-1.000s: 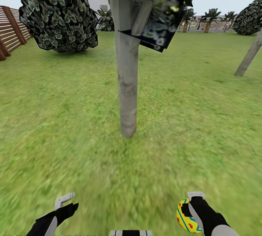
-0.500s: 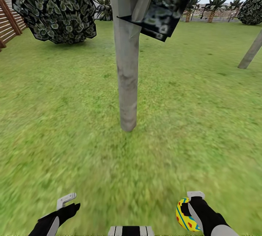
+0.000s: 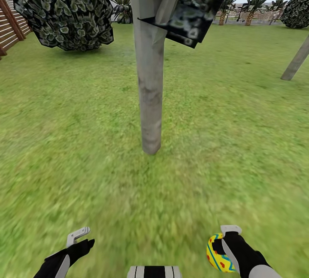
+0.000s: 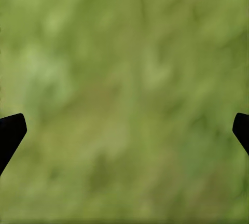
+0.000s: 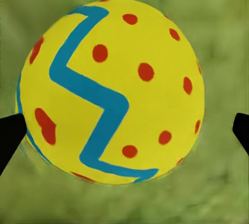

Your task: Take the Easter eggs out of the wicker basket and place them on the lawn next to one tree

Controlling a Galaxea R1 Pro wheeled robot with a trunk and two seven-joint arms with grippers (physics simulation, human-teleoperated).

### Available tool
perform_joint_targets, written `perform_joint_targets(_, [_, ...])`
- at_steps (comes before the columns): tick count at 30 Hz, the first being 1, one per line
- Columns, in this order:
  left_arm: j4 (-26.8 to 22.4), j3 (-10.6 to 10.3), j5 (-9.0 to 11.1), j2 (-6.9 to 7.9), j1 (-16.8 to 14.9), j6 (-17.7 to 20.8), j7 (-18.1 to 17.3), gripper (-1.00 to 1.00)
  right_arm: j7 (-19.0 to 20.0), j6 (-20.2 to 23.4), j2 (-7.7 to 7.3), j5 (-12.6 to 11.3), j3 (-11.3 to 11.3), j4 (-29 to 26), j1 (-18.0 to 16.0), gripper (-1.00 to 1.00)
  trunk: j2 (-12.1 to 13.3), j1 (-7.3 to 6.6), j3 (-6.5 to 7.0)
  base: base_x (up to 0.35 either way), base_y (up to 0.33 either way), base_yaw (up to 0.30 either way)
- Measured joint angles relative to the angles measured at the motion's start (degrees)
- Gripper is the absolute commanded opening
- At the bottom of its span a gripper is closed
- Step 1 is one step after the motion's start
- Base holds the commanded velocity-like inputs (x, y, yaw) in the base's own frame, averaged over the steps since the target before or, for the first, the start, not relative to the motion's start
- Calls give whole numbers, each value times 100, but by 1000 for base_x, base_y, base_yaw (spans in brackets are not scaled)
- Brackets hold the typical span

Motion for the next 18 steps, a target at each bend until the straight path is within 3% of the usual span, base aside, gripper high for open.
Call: perform_joint_targets(18, [8,0,6,0,0,0,-15,100,2,-2,1,-32,0,17,0,100,4,-8,67,0,0,0])
